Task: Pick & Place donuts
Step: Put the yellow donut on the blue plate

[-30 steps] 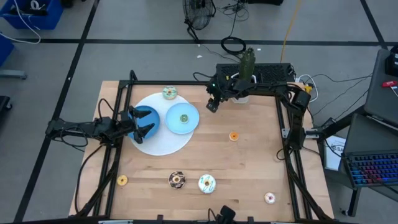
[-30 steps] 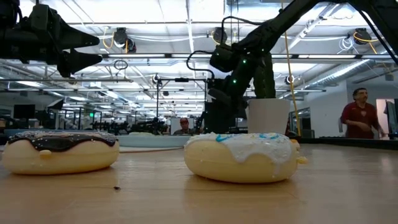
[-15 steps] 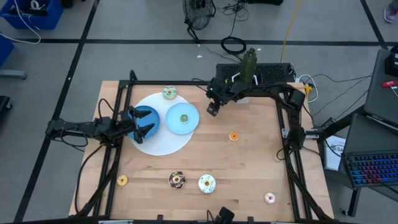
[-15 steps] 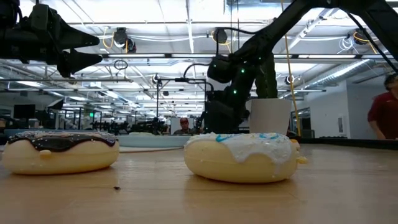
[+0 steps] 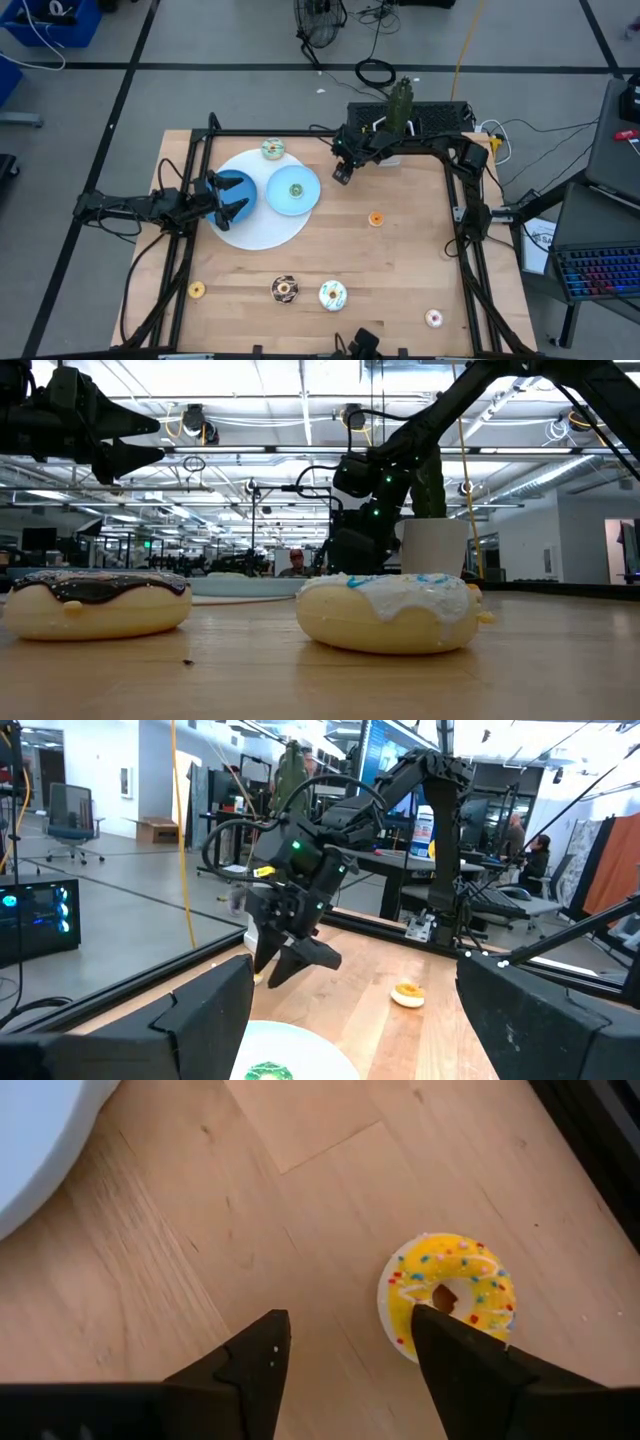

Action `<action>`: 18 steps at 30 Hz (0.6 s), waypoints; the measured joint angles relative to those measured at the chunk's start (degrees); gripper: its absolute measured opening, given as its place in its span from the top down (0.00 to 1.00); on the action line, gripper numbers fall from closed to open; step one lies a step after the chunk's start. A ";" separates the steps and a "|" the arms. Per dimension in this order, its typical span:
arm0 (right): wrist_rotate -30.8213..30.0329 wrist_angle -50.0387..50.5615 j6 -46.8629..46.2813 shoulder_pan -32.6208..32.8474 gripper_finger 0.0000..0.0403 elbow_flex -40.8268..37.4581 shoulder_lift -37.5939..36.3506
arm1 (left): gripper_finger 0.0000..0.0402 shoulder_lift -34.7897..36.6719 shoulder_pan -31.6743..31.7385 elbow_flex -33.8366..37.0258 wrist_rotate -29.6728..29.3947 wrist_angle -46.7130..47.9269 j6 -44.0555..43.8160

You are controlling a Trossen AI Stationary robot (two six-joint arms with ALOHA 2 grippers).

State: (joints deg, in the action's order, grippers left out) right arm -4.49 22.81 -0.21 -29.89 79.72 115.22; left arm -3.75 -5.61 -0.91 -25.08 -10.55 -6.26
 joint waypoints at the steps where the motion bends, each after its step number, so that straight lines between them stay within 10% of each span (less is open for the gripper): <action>1: 0.00 0.02 -0.02 -0.07 0.51 0.00 0.00 | 0.14 0.00 0.00 0.01 0.00 0.00 0.00; 18: 3.40 0.05 0.71 3.30 0.98 0.00 0.00 | 0.14 0.01 0.00 0.01 0.01 0.00 -0.01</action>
State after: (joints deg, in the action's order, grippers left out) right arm -1.09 22.86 0.50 -26.58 79.72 115.22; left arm -3.73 -5.61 -0.89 -25.07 -10.55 -6.28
